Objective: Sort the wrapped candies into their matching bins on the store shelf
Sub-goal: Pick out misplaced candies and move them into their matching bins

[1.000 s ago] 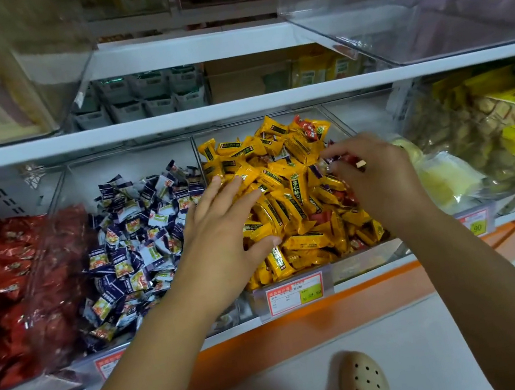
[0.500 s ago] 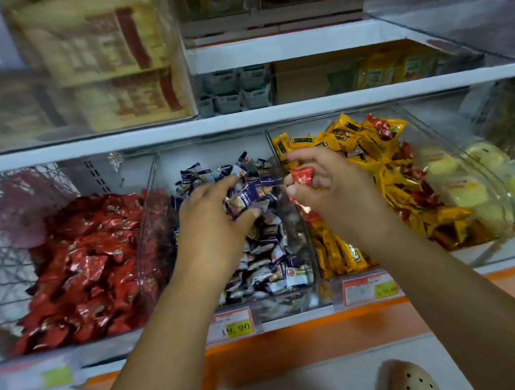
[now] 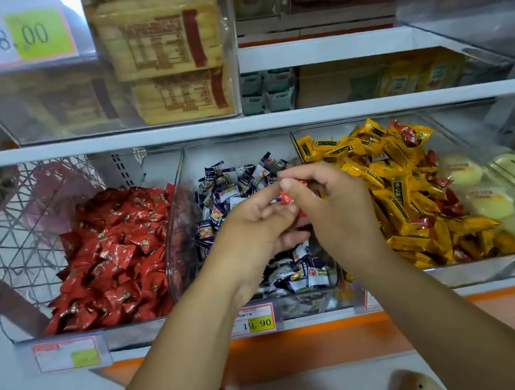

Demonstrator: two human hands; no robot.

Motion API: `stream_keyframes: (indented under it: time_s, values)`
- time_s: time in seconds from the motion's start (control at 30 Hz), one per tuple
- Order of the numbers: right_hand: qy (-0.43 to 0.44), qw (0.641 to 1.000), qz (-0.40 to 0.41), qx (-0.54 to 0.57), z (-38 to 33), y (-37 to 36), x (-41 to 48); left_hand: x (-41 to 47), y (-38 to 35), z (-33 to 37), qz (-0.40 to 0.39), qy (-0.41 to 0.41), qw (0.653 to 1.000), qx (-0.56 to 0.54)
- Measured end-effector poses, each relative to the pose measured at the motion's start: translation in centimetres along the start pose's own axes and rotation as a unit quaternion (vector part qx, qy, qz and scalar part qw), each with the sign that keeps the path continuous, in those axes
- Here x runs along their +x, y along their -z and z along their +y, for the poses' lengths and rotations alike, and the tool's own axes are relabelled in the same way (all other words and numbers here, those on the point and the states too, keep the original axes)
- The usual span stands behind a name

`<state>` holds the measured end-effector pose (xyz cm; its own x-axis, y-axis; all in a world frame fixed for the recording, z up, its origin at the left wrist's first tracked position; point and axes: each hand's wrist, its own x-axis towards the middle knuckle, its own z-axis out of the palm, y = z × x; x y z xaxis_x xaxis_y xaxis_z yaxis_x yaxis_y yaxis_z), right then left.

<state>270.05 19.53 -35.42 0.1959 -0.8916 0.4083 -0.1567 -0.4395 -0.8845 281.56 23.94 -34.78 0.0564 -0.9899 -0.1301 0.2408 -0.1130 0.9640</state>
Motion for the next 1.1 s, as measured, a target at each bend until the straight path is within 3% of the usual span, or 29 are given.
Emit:
stream_keyframes:
  time_s: [0.23, 0.4, 0.47, 0.57, 0.7, 0.83, 0.97, 1.1]
  values:
    - [-0.022, 0.995, -0.073, -0.066, 0.3, 0.1, 0.4, -0.5, 2.7, 1.2, 0.108, -0.037, 0.977, 0.18]
    - [-0.013, 0.992, -0.068, -0.107, 0.7, 1.0, 0.6, -1.7, 8.2, 3.4, 0.309, -0.129, 0.867, 0.369]
    - [-0.006, 0.991, -0.057, -0.122, 0.9, 1.4, 0.7, -1.9, 10.7, 3.7, 0.383, -0.131, 0.83, 0.385]
    - [-0.011, 0.99, -0.04, -0.135, 1.2, 2.1, 0.8, -2.2, 13.3, 3.3, 0.423, -0.103, 0.794, 0.424]
    - [-0.015, 0.98, -0.022, -0.197, 1.7, 3.9, 0.8, -1.6, 13.9, 2.5, 0.41, -0.115, 0.761, 0.49]
    - [-0.02, 0.955, -0.017, -0.296, 2.6, 6.0, 0.3, -0.8, 9.8, 2.3, 0.358, -0.166, 0.76, 0.516]
    - [0.0, 0.934, 0.044, -0.354, 4.0, 9.0, 0.0, -0.2, 3.2, 0.6, 0.221, -0.216, 0.807, 0.503]
    - [-0.11, 0.91, 0.056, -0.395, 5.8, 13.2, 1.1, 1.1, -2.4, -2.4, 0.063, -0.22, 0.841, 0.491]
